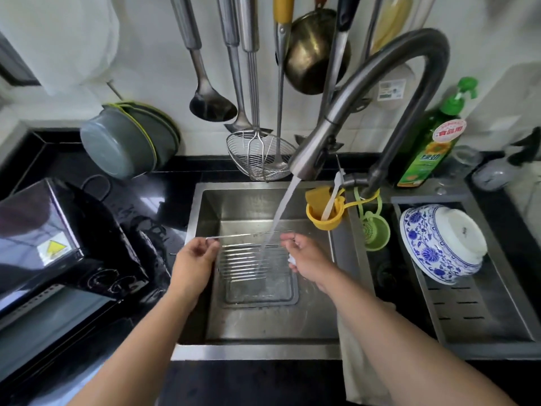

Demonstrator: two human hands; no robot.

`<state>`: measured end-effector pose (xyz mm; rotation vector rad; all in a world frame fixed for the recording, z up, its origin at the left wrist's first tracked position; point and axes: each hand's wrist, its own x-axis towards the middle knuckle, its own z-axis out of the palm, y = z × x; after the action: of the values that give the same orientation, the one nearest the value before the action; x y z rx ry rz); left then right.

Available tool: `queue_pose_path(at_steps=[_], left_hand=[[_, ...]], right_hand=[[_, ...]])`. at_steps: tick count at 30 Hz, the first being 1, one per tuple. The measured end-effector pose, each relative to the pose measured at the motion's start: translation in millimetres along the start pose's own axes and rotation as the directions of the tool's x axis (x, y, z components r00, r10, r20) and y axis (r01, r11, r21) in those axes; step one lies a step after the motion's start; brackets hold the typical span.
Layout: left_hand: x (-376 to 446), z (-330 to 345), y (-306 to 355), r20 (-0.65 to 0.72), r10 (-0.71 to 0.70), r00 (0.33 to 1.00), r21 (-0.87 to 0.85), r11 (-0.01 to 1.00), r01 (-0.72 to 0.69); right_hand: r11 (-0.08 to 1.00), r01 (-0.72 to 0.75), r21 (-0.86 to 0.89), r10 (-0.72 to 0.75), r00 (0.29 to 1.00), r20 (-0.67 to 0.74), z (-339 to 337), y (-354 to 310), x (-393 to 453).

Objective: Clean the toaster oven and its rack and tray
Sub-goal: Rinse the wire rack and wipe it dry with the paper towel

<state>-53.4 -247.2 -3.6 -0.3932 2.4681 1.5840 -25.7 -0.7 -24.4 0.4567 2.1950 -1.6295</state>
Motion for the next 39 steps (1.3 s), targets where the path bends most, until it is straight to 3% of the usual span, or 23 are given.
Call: queue_pose_path(at_steps=[2, 3, 4, 6, 8, 9, 10, 13, 16, 18, 20, 22, 23, 24, 25, 28, 29, 32, 34, 39], left_hand=[[-3.6, -4.8, -2.3, 0.078, 0.041, 0.996, 0.258, 0.964, -0.060], [-7.3, -4.5, -2.3, 0.093, 0.049, 0.995, 0.325, 0.943, -0.076], [-12.3, -3.7, -0.2, 0.084, 0.041, 0.996, 0.342, 0.937, -0.068], [-24.2, -0.8, 6.6, 0.029, -0.005, 1.000, 0.323, 0.946, -0.005], [-36.3, 2.5, 11.9, -0.028, -0.050, 0.998, 0.314, 0.948, 0.056], [-42.4, 5.3, 13.6, -0.063, -0.079, 0.995, 0.296, 0.951, 0.094], [-49.4, 8.6, 16.9, -0.105, -0.112, 0.988, 0.245, 0.960, 0.135], [-67.4, 18.5, 23.2, -0.201, -0.229, 0.952, -0.037, 0.973, 0.226], [-81.9, 24.5, 25.8, -0.196, -0.362, 0.911, -0.356, 0.892, 0.278], [-91.2, 25.1, 23.8, -0.176, -0.420, 0.890, -0.497, 0.819, 0.287], [-101.3, 25.6, 19.8, -0.154, -0.464, 0.872, -0.567, 0.765, 0.306], [-110.3, 25.3, 13.9, -0.125, -0.489, 0.863, -0.606, 0.726, 0.324], [-114.8, 24.1, 10.9, -0.106, -0.492, 0.864, -0.622, 0.710, 0.329], [-118.4, 22.8, 8.3, -0.087, -0.492, 0.866, -0.637, 0.696, 0.331], [-120.7, 19.8, 5.1, -0.068, -0.486, 0.871, -0.647, 0.687, 0.332], [-118.3, 8.5, -5.2, -0.003, -0.470, 0.883, -0.657, 0.667, 0.352], [-117.8, 4.6, -6.9, 0.012, -0.467, 0.884, -0.660, 0.661, 0.358], [-118.8, -7.4, -7.7, 0.038, -0.451, 0.891, -0.674, 0.647, 0.357], [-120.9, -15.5, -7.3, 0.052, -0.435, 0.899, -0.683, 0.641, 0.350], [-130.3, -31.0, -4.6, 0.066, -0.408, 0.911, -0.680, 0.649, 0.340]], right_hand=[[0.973, 0.025, -0.231, -0.016, 0.999, 0.040, -12.5, -4.5, 6.4], [0.908, 0.064, -0.415, -0.051, 0.998, 0.042, -24.2, -5.8, 7.6], [0.780, 0.098, -0.618, -0.107, 0.994, 0.022, -38.7, -7.1, 9.4], [0.424, 0.153, -0.893, -0.257, 0.965, 0.043, -71.1, -11.3, 16.8], [0.105, 0.180, -0.978, -0.301, 0.943, 0.141, -99.9, -22.9, 29.5], [-0.005, 0.189, -0.982, -0.290, 0.940, 0.182, -112.0, -29.6, 37.1], [-0.051, 0.167, -0.985, -0.271, 0.947, 0.174, -122.8, -36.9, 43.4], [-0.040, -0.029, -0.999, -0.282, 0.959, -0.016, -154.8, -51.8, 66.6], [-0.081, -0.025, -0.996, -0.303, 0.953, 0.001, -157.5, -52.5, 75.5], [0.062, 0.073, -0.995, -0.310, 0.949, 0.050, -141.3, -44.1, 68.1], [0.346, 0.118, -0.931, -0.268, 0.963, 0.022, -115.0, -28.0, 53.1], [0.748, 0.024, -0.664, -0.118, 0.988, -0.097, -79.3, -11.2, 35.4], [0.893, -0.056, -0.447, 0.010, 0.994, -0.105, -60.1, -5.0, 23.8], [0.952, -0.150, -0.265, 0.130, 0.987, -0.091, -43.1, 1.0, 16.7], [0.965, -0.194, -0.174, 0.185, 0.981, -0.066, -31.1, 7.3, 11.8], [0.949, -0.198, -0.244, 0.188, 0.980, -0.065, -21.9, 15.8, 11.0], [0.956, -0.219, -0.195, 0.214, 0.976, -0.047, -23.4, 13.4, 9.5], [0.922, -0.308, 0.236, 0.286, 0.950, 0.122, -20.4, 2.3, 2.3], [0.888, -0.272, 0.370, 0.230, 0.961, 0.154, -9.5, -10.5, -8.5], [0.976, -0.084, 0.201, 0.071, 0.995, 0.071, 15.2, -37.2, -31.6]])
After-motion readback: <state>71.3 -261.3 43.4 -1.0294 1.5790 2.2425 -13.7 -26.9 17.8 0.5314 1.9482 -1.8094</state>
